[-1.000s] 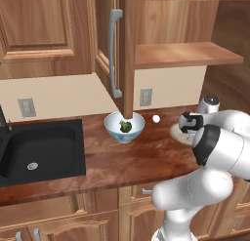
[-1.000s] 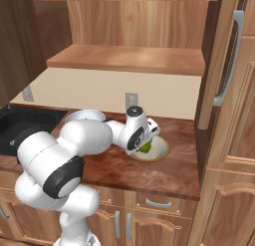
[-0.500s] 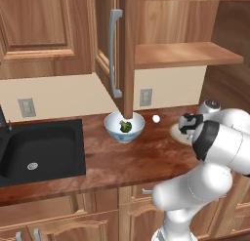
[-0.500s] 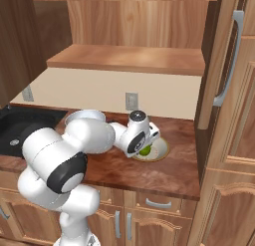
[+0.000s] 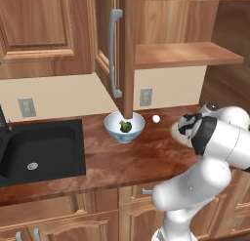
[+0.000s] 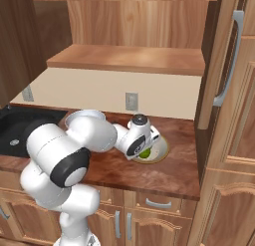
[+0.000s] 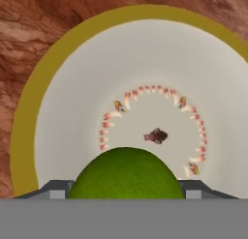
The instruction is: Pick both bowls and place them on the counter. Then place the broccoli in one bowl and place the lime in the other bowl.
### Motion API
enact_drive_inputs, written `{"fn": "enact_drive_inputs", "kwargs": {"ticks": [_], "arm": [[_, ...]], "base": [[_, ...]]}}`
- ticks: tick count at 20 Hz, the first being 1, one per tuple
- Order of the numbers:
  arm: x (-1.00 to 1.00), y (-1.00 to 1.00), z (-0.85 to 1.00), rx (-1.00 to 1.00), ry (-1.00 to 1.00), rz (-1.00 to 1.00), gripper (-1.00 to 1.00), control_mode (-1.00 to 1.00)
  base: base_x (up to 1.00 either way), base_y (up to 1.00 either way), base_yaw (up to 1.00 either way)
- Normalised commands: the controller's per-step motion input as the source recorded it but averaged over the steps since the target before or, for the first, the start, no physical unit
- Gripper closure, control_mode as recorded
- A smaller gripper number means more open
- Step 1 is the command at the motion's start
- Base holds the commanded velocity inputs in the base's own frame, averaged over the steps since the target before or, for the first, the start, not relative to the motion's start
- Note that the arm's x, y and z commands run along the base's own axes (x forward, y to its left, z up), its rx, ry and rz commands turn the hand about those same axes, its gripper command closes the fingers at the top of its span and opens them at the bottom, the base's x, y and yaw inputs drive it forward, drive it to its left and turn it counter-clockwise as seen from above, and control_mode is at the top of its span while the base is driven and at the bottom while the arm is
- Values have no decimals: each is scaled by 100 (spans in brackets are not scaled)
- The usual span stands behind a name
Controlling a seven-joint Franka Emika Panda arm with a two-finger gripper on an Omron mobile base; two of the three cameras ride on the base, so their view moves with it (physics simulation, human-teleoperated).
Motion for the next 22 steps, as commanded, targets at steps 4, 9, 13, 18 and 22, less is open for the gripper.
{"fn": "enact_drive_inputs", "kwargs": {"ticks": [4,9,13,18,22], "arm": [[8,0,-6,1,0,0,100,-100],[13,0,-1,0,0,0,-100,-100],[17,2,-1,0,0,0,-100,-100],[9,0,-7,1,1,0,-100,-100],[1,0,-3,1,0,0,-100,-100]], "base": [[0,0,0],[0,0,0],[0,0,0],[0,0,0],[0,0,0]]}}
